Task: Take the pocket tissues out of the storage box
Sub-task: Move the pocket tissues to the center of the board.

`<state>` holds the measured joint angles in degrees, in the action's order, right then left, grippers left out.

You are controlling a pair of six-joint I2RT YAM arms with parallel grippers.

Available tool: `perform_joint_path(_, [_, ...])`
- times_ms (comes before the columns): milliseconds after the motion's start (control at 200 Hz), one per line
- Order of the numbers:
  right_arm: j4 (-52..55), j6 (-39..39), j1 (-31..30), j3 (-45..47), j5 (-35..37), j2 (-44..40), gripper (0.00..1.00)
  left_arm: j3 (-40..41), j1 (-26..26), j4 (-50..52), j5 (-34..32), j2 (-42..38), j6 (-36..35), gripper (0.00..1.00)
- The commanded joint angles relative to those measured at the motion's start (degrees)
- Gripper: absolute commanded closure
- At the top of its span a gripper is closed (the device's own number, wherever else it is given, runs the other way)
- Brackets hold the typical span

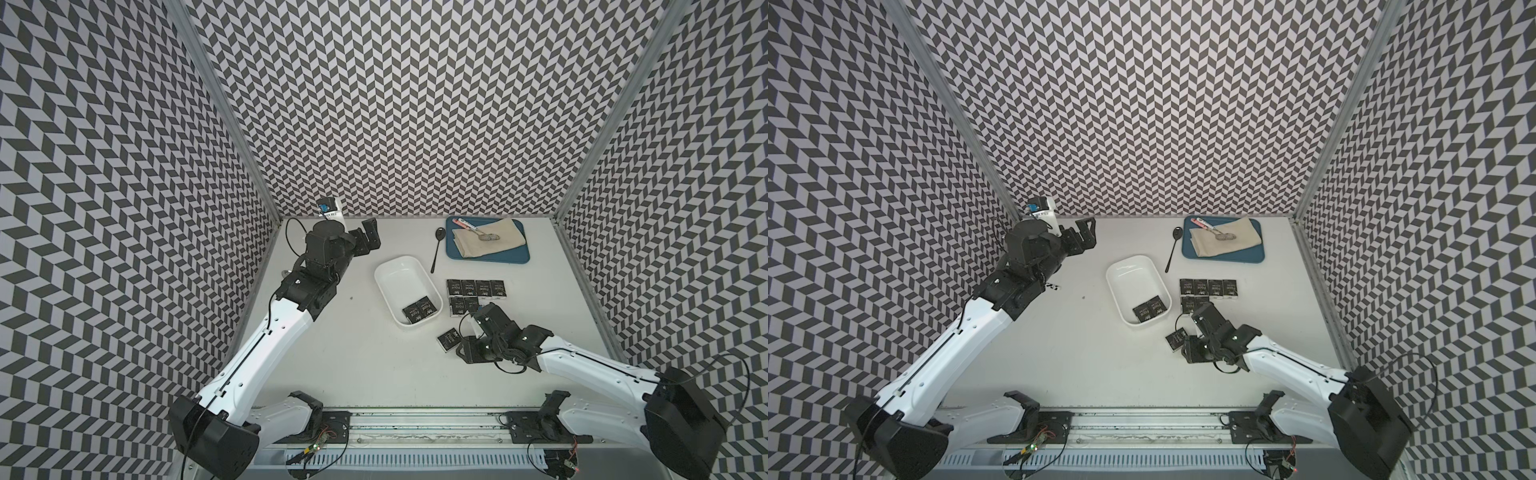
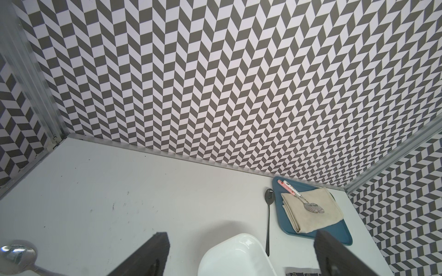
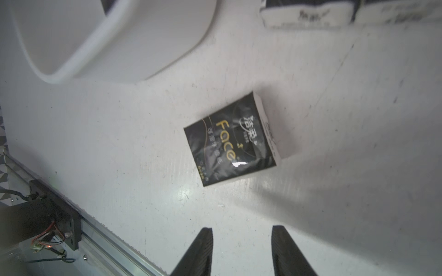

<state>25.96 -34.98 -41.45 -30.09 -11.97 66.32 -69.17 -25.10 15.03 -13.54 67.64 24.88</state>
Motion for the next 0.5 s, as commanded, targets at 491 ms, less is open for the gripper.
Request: perform_joint_path(491, [-12.33, -0.54, 0.05, -1.39, -2.56, 8.44, 0.54, -2.51, 0.93, -0.19, -1.14, -0.75, -1.77, 0.01])
